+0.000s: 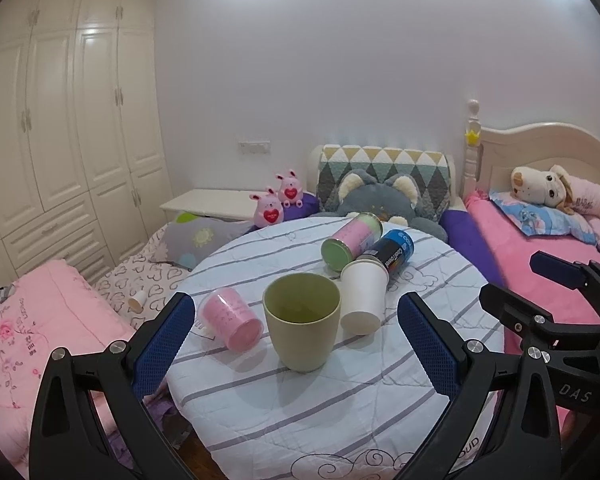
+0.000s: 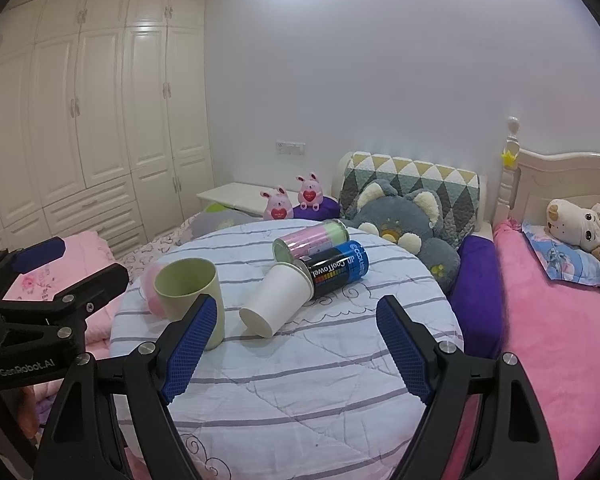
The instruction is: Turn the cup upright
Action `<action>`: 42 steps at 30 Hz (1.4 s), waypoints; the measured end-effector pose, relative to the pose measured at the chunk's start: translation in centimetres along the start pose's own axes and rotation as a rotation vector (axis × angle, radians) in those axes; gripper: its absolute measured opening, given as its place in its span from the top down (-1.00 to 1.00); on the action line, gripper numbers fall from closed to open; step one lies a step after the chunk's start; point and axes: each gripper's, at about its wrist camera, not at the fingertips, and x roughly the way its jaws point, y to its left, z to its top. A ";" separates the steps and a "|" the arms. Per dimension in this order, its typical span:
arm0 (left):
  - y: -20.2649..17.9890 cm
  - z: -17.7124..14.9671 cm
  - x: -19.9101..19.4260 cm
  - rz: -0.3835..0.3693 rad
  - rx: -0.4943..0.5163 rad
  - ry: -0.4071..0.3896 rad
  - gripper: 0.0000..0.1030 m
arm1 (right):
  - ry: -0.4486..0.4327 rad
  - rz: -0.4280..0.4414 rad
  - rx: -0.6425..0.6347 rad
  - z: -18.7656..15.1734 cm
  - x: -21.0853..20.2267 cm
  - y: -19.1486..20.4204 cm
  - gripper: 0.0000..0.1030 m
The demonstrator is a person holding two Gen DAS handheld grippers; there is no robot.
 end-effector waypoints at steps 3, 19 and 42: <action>-0.1 0.1 0.0 -0.001 -0.004 -0.001 -0.99 | -0.008 0.005 -0.008 0.0 -0.1 0.0 -0.62; -0.3 -0.2 -0.3 0.004 -0.001 -0.010 -0.99 | -0.020 0.011 -0.013 0.1 0.1 -0.1 -0.62; -0.2 -0.3 -0.4 0.016 0.008 -0.003 -0.99 | -0.005 0.008 -0.015 -0.2 0.0 0.5 -0.62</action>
